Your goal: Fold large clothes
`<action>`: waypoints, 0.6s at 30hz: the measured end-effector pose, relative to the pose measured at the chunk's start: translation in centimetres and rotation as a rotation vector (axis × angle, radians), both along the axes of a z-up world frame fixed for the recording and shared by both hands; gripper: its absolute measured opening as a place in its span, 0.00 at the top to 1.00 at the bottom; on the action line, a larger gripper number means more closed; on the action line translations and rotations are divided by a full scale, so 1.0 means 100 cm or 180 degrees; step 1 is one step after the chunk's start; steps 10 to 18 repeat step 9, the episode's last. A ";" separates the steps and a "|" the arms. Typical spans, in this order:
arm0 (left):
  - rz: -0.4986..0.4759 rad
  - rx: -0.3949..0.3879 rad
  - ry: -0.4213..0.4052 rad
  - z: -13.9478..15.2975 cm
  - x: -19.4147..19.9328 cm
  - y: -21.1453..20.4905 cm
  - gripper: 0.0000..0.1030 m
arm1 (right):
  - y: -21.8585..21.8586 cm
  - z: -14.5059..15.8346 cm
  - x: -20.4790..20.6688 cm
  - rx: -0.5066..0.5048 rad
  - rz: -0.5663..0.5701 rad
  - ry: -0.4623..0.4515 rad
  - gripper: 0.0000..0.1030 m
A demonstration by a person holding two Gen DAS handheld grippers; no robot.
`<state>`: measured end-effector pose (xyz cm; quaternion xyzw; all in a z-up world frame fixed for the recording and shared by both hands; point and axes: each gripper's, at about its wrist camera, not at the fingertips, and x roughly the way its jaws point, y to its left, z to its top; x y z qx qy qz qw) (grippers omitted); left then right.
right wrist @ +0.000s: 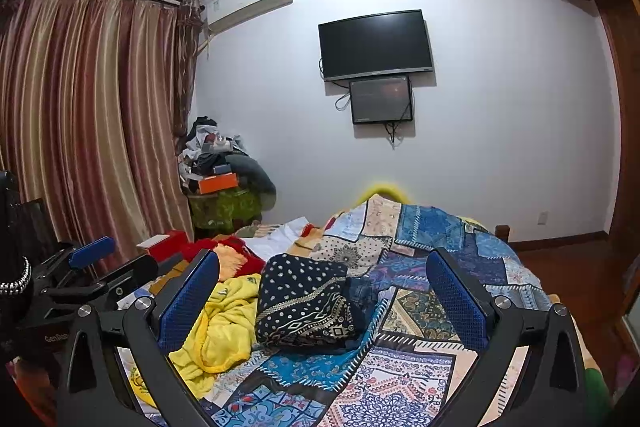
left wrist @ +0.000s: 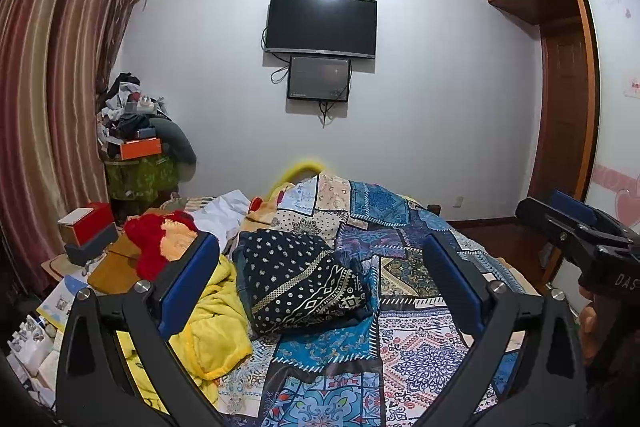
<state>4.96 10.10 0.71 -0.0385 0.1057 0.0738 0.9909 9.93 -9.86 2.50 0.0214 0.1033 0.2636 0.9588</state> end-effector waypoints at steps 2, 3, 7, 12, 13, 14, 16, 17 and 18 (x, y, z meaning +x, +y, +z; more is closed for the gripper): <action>0.0006 0.0008 0.0005 -0.001 0.000 0.000 0.01 | 0.001 -0.001 0.002 -0.0004 -0.0004 0.0018 0.00; 0.0012 0.0008 0.0010 -0.002 0.000 0.000 0.01 | 0.001 -0.002 0.003 -0.0005 -0.0002 0.0025 0.00; -0.0011 -0.0033 0.0024 -0.003 0.002 0.003 0.01 | 0.004 -0.004 0.004 -0.0021 0.0001 0.0033 0.00; -0.0028 -0.0045 0.0039 -0.004 0.003 0.004 0.01 | 0.005 -0.004 0.004 -0.0019 -0.0002 0.0036 0.00; -0.0028 -0.0045 0.0039 -0.004 0.003 0.004 0.01 | 0.005 -0.004 0.004 -0.0019 -0.0002 0.0036 0.00; -0.0028 -0.0045 0.0039 -0.004 0.003 0.004 0.01 | 0.005 -0.004 0.004 -0.0019 -0.0002 0.0036 0.00; -0.0028 -0.0045 0.0039 -0.004 0.003 0.004 0.01 | 0.005 -0.004 0.004 -0.0019 -0.0002 0.0036 0.00; -0.0028 -0.0045 0.0039 -0.004 0.003 0.004 0.01 | 0.005 -0.004 0.004 -0.0019 -0.0002 0.0036 0.00; -0.0028 -0.0045 0.0039 -0.004 0.003 0.004 0.01 | 0.005 -0.004 0.004 -0.0019 -0.0002 0.0036 0.00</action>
